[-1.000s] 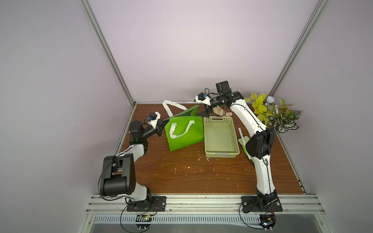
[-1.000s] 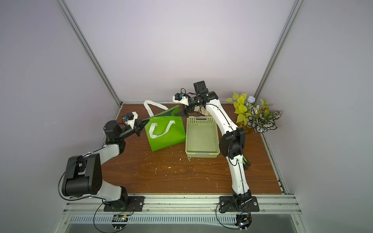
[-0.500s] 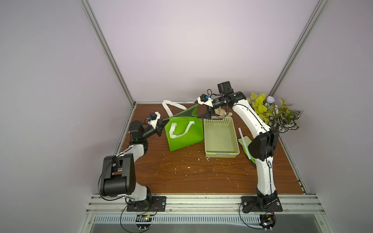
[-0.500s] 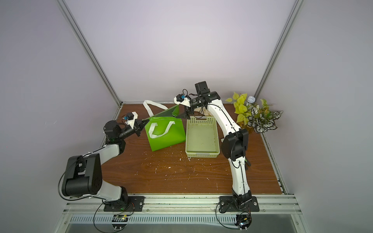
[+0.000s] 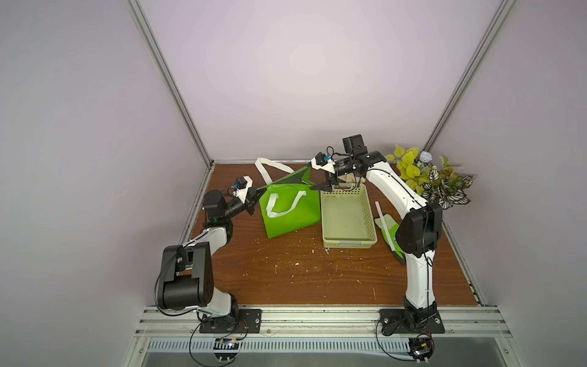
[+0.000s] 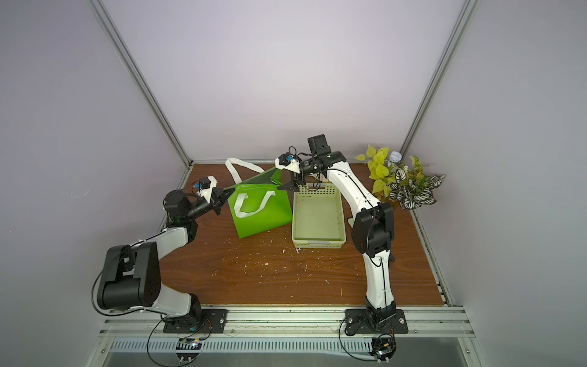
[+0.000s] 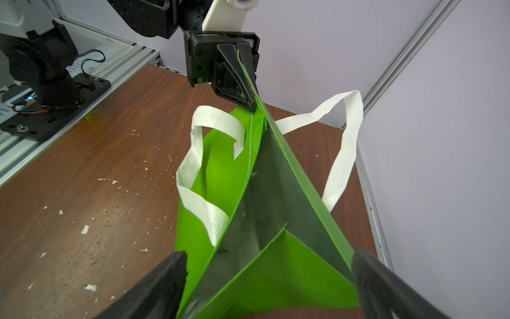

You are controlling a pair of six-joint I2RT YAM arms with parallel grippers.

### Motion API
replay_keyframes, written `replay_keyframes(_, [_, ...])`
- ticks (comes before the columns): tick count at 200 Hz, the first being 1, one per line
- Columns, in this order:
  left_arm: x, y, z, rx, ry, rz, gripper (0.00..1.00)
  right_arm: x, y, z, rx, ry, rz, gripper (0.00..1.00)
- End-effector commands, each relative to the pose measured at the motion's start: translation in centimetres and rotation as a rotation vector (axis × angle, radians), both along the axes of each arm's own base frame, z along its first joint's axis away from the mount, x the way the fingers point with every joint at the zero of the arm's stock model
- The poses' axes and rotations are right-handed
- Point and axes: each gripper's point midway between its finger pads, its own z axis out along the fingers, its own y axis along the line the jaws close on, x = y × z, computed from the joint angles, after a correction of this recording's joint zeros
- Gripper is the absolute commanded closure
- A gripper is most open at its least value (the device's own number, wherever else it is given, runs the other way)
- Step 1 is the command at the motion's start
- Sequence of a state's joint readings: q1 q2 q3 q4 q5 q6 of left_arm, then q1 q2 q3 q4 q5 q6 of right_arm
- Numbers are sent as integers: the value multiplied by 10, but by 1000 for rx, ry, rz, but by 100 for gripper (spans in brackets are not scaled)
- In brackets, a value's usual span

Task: Place the ice pack in the delivery bag
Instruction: Close the delivery bag at the center of the board.

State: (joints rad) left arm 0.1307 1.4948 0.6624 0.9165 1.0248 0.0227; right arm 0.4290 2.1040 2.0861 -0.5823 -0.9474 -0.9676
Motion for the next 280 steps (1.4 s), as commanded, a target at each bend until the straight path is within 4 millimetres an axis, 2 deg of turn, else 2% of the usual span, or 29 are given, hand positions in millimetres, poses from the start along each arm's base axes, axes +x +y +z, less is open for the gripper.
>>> replay_keyframes(1, [-4, -4, 13, 9, -48, -8, 100, 11, 1, 21, 63, -53, -16, 1])
replay_keyframes(20, [-4, -3, 13, 8, -48, -7, 100, 17, 2, 18, 68, -53, -23, 1])
replay_keyframes(63, [-4, -3, 13, 9, -48, -6, 100, 19, 2, -7, 25, -7, -9, 1])
replay_keyframes(89, [-5, -4, 14, 8, -48, -9, 100, 22, 1, -10, 27, -15, -19, 1])
replay_keyframes(125, [-7, -4, 14, 14, -57, -16, 100, 36, -6, 4, 124, 34, -5, 1])
replay_keyframes(192, [-6, -5, 14, 12, -53, -22, 100, 37, 1, -19, 93, 85, 45, 2])
replay_keyframes(216, [-5, -5, 13, 11, -49, -21, 100, 36, 7, -15, 116, 94, 71, 9])
replay_keyframes(280, [-5, -6, 12, 10, -46, -27, 100, 29, 20, -20, 125, 124, 114, 49])
